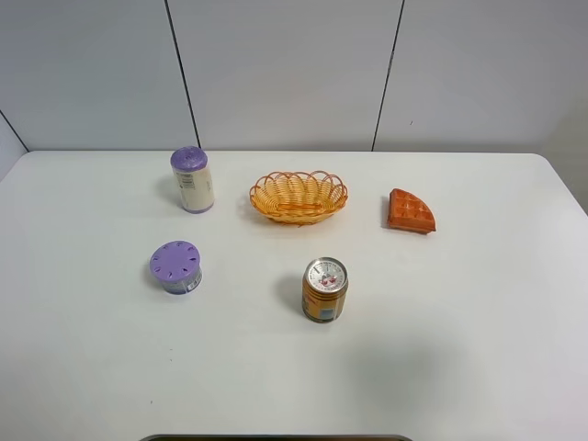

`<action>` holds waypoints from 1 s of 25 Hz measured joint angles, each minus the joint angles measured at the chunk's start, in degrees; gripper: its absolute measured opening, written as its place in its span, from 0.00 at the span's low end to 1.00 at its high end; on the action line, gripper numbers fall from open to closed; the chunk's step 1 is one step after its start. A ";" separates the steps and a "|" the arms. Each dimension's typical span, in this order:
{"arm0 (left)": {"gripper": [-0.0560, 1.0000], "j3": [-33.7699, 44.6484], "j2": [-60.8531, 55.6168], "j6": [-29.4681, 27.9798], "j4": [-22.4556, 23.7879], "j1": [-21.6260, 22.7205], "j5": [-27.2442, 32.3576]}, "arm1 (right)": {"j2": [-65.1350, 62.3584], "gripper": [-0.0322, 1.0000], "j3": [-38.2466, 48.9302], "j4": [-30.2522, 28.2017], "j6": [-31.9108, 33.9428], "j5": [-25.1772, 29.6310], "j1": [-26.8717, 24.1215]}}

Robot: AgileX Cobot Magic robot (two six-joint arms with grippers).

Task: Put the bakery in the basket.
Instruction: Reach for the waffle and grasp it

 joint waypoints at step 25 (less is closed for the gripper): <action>0.99 0.00 0.00 0.00 -0.04 0.00 0.00 | 69.39 0.92 -32.26 4.00 -2.00 -6.07 0.00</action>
